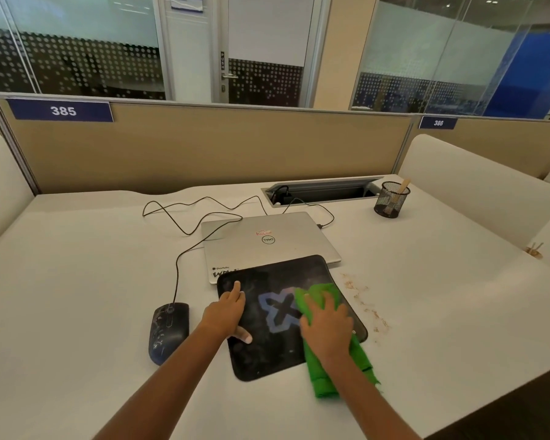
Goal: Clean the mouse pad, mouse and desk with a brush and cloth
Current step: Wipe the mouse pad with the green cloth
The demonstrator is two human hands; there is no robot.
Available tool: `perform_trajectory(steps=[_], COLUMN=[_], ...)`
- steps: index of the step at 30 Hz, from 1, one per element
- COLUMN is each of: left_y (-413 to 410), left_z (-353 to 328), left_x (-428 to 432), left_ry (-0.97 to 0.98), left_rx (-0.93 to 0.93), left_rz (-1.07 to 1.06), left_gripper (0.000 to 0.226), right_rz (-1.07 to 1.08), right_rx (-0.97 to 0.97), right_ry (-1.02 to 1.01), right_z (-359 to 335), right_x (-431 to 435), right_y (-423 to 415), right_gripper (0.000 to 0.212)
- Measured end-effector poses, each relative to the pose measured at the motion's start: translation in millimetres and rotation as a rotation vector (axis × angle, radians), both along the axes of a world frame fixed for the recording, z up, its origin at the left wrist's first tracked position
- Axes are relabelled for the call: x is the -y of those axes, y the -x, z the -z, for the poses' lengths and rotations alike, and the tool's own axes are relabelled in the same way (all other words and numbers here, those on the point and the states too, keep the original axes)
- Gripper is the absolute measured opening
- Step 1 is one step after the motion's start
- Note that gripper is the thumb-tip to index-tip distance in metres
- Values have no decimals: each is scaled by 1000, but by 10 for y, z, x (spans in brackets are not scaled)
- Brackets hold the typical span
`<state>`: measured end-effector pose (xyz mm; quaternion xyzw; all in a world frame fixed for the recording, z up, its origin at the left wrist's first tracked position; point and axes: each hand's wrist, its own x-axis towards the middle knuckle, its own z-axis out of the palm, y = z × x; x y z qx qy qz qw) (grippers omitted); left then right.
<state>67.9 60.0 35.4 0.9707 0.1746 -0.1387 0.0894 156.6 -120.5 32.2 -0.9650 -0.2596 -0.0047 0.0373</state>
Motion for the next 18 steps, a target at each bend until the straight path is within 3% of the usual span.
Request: perform_trajectory(steps=[4,7,10,14,18], left_y=[-4,21,48,88,99], left_z=[-24,-27,-20,-2,-3], left_x=[13,15,12,43,51], left_ry=[-32,-11,46,88,104], left_rx=[-7,-7,-2,21,29], left_rz=[10,9,-2,-22,-38], left_gripper=[95,95,97,94,92], right_rz=[-256,-332,-259,7,144], right_rx=[91,-65,-11,-12,7], right_ry=[-67,-77,-84,-27,-38], right_z=[13,168,152,85,63], right_x=[-250,-225,25,359,324], right_y=[717,680,272,-262,-291], right_gripper=[56,52,51,49,49])
